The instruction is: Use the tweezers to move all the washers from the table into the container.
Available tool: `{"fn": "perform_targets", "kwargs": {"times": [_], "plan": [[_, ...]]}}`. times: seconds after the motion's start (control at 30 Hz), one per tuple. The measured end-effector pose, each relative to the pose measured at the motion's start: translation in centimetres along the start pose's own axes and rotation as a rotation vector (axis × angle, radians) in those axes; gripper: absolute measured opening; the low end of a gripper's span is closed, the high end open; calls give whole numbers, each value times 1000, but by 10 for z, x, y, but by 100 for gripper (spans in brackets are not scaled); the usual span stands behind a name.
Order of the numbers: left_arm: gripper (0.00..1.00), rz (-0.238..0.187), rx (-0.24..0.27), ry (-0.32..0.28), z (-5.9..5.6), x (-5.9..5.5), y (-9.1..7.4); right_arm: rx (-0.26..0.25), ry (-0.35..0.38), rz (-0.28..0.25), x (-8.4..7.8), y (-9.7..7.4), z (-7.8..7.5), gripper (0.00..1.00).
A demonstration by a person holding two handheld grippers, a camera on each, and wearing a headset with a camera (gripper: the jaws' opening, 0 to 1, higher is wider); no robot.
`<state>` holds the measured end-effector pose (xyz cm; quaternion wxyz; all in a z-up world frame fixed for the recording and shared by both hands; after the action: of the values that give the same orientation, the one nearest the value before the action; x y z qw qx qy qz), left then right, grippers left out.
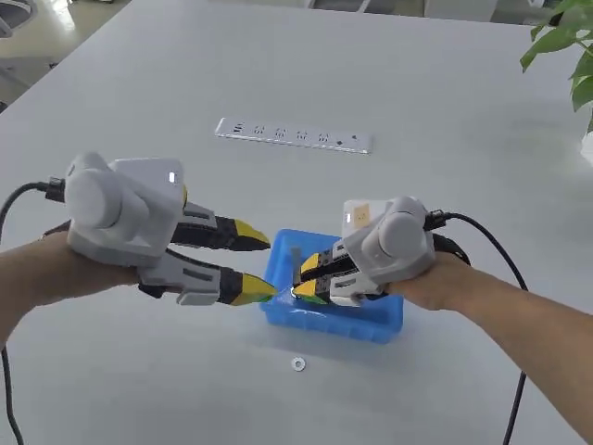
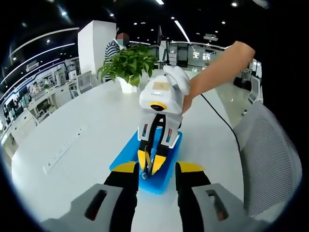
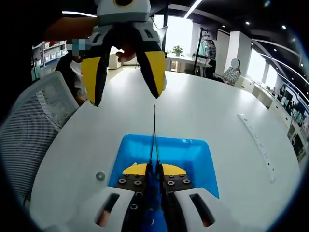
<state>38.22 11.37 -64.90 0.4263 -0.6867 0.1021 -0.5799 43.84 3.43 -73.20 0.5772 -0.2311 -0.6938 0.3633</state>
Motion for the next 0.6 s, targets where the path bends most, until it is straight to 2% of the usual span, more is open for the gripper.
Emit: {"fn": "perform_targets", "kwargs": {"times": [0.27, 0.6], "plan": [[25, 22, -15, 53, 11, 9, 14, 0, -3, -1, -1, 0, 0, 9], [13, 56, -59, 109, 17, 16, 25, -1, -11, 2, 0, 0, 1, 9]]}}
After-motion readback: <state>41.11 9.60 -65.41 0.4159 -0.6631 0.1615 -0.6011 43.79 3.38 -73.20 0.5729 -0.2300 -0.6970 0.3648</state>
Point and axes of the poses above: the centre of the closed fingertips' face, and the gripper's own axes: y roughly forward along the fingers, z roughly to its left, x roughly out of its top, the point moved 6 cm from there along -y, roughly backward along the fingers, and after that the axes turned 12 degrees about z, right-handed, at the moved point
